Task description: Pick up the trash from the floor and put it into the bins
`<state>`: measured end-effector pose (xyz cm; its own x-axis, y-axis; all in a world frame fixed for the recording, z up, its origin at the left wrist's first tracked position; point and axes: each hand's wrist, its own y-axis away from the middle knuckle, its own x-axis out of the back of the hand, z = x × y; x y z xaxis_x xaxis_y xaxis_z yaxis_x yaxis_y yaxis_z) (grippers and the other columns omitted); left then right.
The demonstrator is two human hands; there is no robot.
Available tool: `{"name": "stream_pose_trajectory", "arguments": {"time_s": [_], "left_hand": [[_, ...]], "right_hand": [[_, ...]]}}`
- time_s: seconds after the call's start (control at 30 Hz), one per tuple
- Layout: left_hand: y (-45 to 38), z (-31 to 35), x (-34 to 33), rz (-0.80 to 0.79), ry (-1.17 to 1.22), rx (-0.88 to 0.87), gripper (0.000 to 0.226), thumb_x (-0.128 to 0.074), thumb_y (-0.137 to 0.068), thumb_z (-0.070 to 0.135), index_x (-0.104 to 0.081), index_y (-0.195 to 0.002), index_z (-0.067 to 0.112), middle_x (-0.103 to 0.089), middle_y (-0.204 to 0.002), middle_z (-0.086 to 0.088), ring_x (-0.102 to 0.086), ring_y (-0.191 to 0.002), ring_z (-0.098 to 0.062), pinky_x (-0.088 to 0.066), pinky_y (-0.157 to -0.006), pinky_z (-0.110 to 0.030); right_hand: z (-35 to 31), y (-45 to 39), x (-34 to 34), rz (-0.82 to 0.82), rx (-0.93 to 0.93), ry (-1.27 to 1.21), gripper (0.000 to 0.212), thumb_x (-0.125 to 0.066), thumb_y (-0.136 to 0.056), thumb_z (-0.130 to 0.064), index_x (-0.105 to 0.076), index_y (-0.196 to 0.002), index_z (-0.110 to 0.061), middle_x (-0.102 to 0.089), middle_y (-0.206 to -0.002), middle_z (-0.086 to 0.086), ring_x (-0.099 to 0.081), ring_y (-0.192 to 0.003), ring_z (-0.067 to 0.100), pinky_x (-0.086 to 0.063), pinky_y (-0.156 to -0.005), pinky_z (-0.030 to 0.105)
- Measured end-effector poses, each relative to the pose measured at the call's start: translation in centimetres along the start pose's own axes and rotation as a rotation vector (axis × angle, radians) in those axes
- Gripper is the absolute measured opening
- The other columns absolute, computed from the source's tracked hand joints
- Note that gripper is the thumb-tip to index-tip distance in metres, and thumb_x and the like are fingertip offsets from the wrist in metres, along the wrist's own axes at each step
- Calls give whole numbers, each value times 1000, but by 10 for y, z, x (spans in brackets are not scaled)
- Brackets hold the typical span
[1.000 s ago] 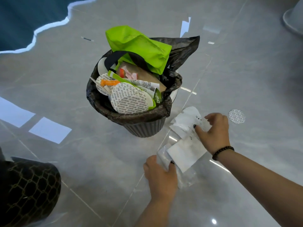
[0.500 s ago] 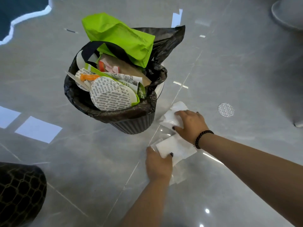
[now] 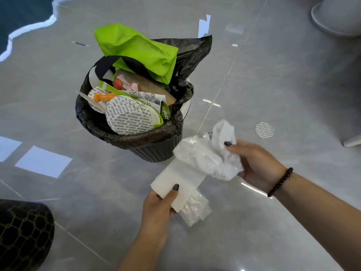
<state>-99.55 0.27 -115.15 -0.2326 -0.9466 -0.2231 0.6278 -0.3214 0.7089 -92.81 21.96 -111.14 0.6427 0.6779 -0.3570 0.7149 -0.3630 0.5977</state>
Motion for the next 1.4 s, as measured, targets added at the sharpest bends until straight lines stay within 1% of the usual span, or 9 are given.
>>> {"name": "stream_pose_trajectory", "arguments": {"time_s": [0.2,0.33,0.47,0.63,0.73,0.8,1.03,1.2,1.4], "left_hand": [[12,16,-13,-225,44,58,39,-63,-78,11,-63,-117,13,-71,-111,-9,-69,-97,-23,-59,-76,-34],[17,24,-22,-225,45,73,28,-58,-89,10,-65,-116,13,-72,-109,-9,-70,-95,-22,-58,-73,-32],[18,29,-27,-154,160,139,27,-48,-97,22,-64,-115,11,-73,-106,-9,-71,-94,-21,-54,-86,-37],[22,36,-36,-219,210,175,49,-49,-85,47,-60,-124,19,-70,-115,-8,-65,-109,-25,-45,-100,-41],[24,37,-44,-231,172,122,58,-58,-71,47,-60,-122,20,-71,-114,-6,-64,-110,-23,-44,-103,-41],[24,37,-46,-238,128,79,65,-62,-66,47,-58,-125,20,-70,-116,-5,-64,-111,-21,-43,-104,-42],[25,36,-58,-221,76,-26,67,-72,-57,40,-64,-117,13,-72,-109,-6,-68,-103,-19,-50,-96,-40],[21,35,-66,-158,8,-46,34,-69,-78,25,-68,-110,15,-74,-101,-6,-70,-95,-19,-55,-84,-37],[16,35,-66,-93,-112,-86,23,-66,-86,16,-70,-108,18,-74,-100,-5,-71,-94,-22,-59,-78,-37]], "right_hand": [[22,-1,-8,-161,-222,-7,58,-67,-71,-17,-57,-124,2,-56,-129,23,-53,-118,39,-44,-100,48],[19,0,-17,-113,-142,61,39,-67,-79,-3,-60,-117,5,-68,-109,21,-68,-87,28,-59,-76,39],[19,0,-23,76,126,251,32,-66,-83,1,-60,-114,-3,-75,-90,9,-72,-77,22,-58,-62,35],[30,14,-32,259,713,1006,45,-72,-80,-20,-46,-113,-35,-68,-71,-23,-64,-59,2,-51,-56,16],[40,16,-34,274,1158,1338,27,-63,-84,-25,-45,-105,-21,-70,-73,-4,-64,-56,15,-50,-45,26],[42,12,-33,283,1285,1390,18,-59,-84,-19,-46,-97,-17,-65,-65,2,-59,-51,19,-46,-42,28],[39,4,-24,159,1457,1520,24,-50,-89,2,-60,-69,-7,-68,-81,4,-58,-66,26,-40,-57,30],[48,7,-14,89,1344,1452,13,-55,-88,-2,-67,-93,1,-65,-98,14,-57,-80,30,-49,-71,36],[63,19,4,27,1261,1476,38,-61,-81,-7,-61,-118,1,-60,-119,16,-53,-110,30,-39,-104,33]]}}
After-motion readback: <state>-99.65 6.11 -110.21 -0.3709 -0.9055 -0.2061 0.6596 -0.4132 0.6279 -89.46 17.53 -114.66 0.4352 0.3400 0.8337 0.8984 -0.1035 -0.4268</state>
